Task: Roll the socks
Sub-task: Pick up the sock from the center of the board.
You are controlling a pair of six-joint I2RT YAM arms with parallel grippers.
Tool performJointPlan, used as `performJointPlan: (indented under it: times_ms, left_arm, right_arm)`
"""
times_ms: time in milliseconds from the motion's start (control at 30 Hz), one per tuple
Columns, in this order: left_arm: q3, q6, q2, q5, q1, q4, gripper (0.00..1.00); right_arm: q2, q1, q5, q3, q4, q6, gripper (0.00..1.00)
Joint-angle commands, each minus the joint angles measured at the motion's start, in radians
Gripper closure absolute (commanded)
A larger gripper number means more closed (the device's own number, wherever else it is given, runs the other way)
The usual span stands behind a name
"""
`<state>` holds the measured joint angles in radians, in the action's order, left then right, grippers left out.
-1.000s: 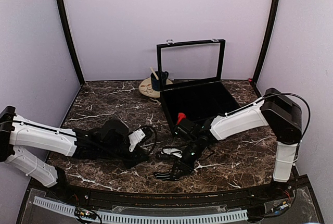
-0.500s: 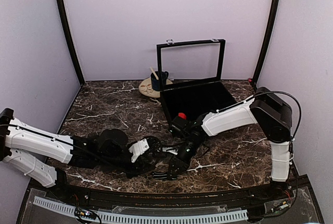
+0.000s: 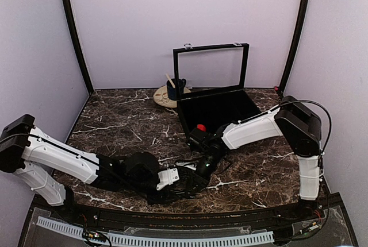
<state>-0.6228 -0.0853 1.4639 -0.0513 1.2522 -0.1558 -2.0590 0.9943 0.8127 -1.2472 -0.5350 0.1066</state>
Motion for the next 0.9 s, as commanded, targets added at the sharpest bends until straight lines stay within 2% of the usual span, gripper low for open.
performJointPlan:
  times_ms: [0, 633, 767, 867]
  left_arm:
    - [-0.054, -0.061, 0.048, -0.022, 0.011, 0.020, 0.63]
    - [-0.185, -0.134, 0.257, 0.077, 0.024, 0.083, 0.66]
    - [-0.216, -0.143, 0.285, 0.085, 0.024, 0.123, 0.72]
    - [-0.242, -0.149, 0.309, 0.072, 0.024, 0.168, 0.81]
  right_arm:
    - [-0.035, -0.005, -0.053, 0.013, -0.034, 0.015, 1.00]
    - [-0.050, -0.009, -0.021, 0.005, -0.066, 0.046, 1.00]
    - [-0.053, -0.014, -0.015, 0.004, -0.075, 0.054, 1.00]
    - [-0.053, -0.019, -0.012, 0.008, -0.076, 0.058, 1.00]
